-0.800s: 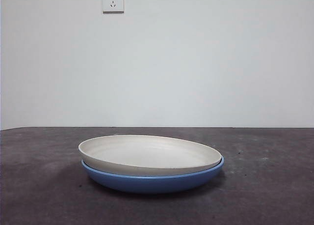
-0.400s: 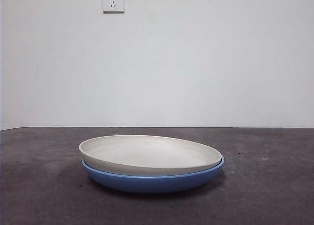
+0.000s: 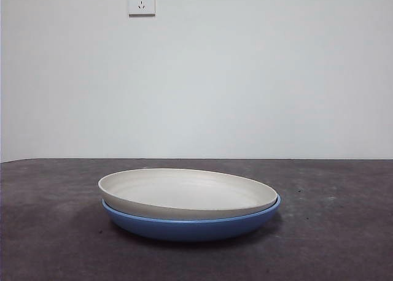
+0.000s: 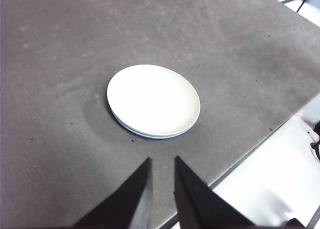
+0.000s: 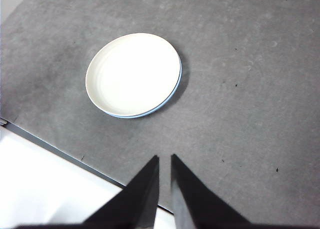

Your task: Pick up the white plate, put it on the blue plate, put it on desk

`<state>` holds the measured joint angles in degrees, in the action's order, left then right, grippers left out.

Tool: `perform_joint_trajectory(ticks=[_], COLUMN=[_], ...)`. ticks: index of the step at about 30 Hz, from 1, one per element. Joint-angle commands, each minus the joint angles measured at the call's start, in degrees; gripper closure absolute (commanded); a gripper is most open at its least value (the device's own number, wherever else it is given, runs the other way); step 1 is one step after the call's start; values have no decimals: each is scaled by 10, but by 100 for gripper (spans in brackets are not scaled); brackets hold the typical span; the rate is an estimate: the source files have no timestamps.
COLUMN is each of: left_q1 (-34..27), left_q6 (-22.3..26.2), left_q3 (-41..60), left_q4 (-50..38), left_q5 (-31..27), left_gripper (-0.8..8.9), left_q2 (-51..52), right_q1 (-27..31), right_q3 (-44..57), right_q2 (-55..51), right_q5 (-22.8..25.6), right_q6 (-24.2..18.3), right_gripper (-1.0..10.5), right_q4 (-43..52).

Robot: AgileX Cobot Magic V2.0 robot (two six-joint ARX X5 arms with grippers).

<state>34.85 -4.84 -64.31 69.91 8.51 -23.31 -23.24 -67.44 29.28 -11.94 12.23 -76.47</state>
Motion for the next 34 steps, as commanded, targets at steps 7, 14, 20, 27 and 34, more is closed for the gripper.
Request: perform_joint_trajectory(ticks=[7,14,20,27,34], left_q1=[-114,-232,-292,-314,-324], left_q6=[33,25,24,24,24], left_q3=[57,283,485,603,634], left_q4=[-81,-377,-547,-578,-584], left_q5=[-59,-90,-87,-87,-87], left_gripper=[762,762,762,762,762], left_q2=[3,45,123,224,231], right_q1=[-3,-3,-3,-3,-3], right_q3=[-10,-10,-10,-10,-10], right_q2=[1,1,1,1,1], right_q5=[0,0,0,0,0], right_q6=[2,2,2,2,2], right_gripper=[911,912,912,912,912], right_q4=[-20,-20,-20,-20,-20])
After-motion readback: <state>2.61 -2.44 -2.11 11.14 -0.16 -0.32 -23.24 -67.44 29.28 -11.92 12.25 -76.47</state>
